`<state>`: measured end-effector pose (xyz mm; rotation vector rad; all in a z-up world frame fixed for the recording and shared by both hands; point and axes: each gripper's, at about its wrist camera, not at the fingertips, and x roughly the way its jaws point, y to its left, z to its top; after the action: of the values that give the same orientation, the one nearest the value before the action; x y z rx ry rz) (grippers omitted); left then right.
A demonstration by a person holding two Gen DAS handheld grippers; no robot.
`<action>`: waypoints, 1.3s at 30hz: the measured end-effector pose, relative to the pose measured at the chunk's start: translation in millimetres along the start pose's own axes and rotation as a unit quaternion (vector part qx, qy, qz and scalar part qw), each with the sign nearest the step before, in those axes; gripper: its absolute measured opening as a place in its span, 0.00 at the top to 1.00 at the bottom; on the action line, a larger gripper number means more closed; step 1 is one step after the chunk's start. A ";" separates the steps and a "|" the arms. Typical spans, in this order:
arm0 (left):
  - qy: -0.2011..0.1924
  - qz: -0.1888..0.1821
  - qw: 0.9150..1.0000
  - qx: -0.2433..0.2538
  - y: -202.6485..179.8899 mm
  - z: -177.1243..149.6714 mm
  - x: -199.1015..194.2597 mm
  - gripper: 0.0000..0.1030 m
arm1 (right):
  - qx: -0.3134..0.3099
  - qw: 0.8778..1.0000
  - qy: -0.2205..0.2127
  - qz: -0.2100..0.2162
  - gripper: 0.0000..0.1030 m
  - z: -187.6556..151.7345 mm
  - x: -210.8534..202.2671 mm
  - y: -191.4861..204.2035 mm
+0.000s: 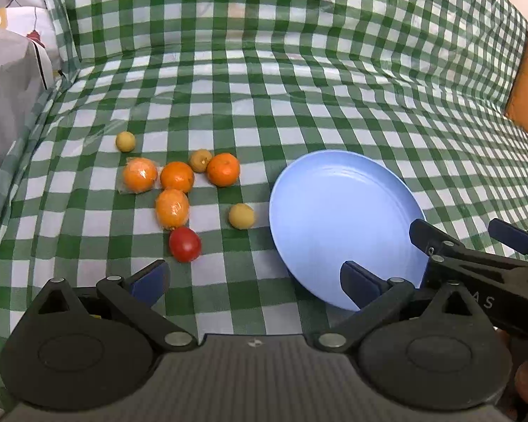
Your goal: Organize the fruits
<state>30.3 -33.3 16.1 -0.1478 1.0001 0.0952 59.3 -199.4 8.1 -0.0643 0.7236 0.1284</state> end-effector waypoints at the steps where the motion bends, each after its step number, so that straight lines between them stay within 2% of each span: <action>1: 0.002 -0.001 1.000 0.001 -0.1 0.0 0.6 0.00 | 0.000 1.000 0.004 -0.002 0.01 0.6 2.0 0.1; 7: 0.000 -0.011 1.000 0.013 0.2 0.2 0.3 0.00 | 0.010 1.000 0.017 0.000 0.01 4.2 9.1 -7.0; 19: -0.017 -0.016 0.999 0.029 3.8 0.4 -4.4 0.00 | 0.010 1.000 0.018 -0.002 0.01 6.2 10.9 -3.8; 35: -0.018 -0.017 0.999 0.031 6.6 -0.8 -5.1 0.00 | 0.012 1.000 0.017 -0.004 0.01 4.4 11.6 -4.4; 39: -0.019 -0.015 0.999 0.032 4.6 -2.0 -5.8 0.00 | 0.010 1.000 0.013 0.000 0.06 2.6 9.9 -4.8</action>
<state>24.8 -29.1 19.5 -0.1018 0.9612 0.0380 69.0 -202.9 3.6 -0.0477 0.7509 0.1207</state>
